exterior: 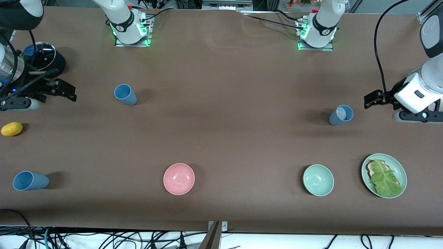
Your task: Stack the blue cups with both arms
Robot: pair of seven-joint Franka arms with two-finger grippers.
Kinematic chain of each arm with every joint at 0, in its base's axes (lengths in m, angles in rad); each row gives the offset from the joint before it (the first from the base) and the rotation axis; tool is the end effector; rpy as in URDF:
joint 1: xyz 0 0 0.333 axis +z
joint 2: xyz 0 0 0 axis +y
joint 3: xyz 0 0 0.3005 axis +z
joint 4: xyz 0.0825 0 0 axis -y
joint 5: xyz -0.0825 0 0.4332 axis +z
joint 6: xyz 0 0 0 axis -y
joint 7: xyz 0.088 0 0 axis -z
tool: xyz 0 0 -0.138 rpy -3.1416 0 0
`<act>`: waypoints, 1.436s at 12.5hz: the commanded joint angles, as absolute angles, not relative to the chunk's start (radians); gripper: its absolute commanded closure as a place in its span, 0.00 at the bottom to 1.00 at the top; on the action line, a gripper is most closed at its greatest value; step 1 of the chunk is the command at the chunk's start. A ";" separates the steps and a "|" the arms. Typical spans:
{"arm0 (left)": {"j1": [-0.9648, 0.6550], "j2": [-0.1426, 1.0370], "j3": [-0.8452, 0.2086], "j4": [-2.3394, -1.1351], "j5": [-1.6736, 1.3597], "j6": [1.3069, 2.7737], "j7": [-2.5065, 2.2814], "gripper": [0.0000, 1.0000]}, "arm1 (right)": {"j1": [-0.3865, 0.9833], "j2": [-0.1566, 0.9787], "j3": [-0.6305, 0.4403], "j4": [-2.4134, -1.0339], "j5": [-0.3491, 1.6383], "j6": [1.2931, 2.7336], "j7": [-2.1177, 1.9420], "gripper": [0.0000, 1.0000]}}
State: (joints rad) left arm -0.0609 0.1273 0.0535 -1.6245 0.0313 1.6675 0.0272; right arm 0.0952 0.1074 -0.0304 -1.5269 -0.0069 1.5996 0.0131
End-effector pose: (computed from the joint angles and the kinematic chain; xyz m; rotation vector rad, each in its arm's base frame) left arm 0.6370 -0.0019 0.4790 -3.1013 0.0606 0.1311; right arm 0.6336 0.0410 0.5368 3.1286 0.0816 -0.0536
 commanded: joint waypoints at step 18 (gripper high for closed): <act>-0.063 0.121 0.055 -1.628 0.021 1.664 0.038 0.00 | 0.107 0.091 -0.020 -1.585 0.011 1.572 0.028 0.00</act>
